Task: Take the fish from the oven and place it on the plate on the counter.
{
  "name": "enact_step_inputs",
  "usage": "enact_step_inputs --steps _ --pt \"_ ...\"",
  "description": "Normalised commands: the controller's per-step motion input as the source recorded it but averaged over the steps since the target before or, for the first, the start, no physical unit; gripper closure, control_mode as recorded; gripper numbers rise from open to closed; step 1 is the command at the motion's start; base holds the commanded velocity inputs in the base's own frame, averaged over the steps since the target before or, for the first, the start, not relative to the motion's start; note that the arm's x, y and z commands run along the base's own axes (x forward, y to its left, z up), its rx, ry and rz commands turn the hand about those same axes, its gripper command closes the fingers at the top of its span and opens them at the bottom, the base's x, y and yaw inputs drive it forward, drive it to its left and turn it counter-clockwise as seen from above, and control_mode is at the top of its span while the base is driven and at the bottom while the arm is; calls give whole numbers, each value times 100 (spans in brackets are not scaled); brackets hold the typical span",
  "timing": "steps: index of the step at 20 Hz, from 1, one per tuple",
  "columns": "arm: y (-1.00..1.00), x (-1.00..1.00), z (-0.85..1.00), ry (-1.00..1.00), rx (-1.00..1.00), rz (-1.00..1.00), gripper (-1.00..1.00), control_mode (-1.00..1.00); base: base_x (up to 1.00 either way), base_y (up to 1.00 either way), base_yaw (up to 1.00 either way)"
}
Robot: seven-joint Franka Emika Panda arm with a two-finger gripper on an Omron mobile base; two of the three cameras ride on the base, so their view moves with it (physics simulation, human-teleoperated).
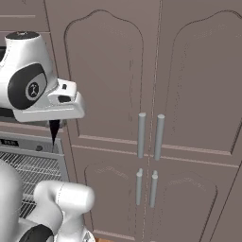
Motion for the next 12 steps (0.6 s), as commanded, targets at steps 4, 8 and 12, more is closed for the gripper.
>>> enact_step_inputs --steps 4,8,12 --pt "0 9 -6 3 -2 -1 100 -100 0 0 0" --pt "0 3 -21 0 0 -1 100 -100 0 0 0" --pt "-1 2 -11 0 0 0 100 -100 0 0 0"
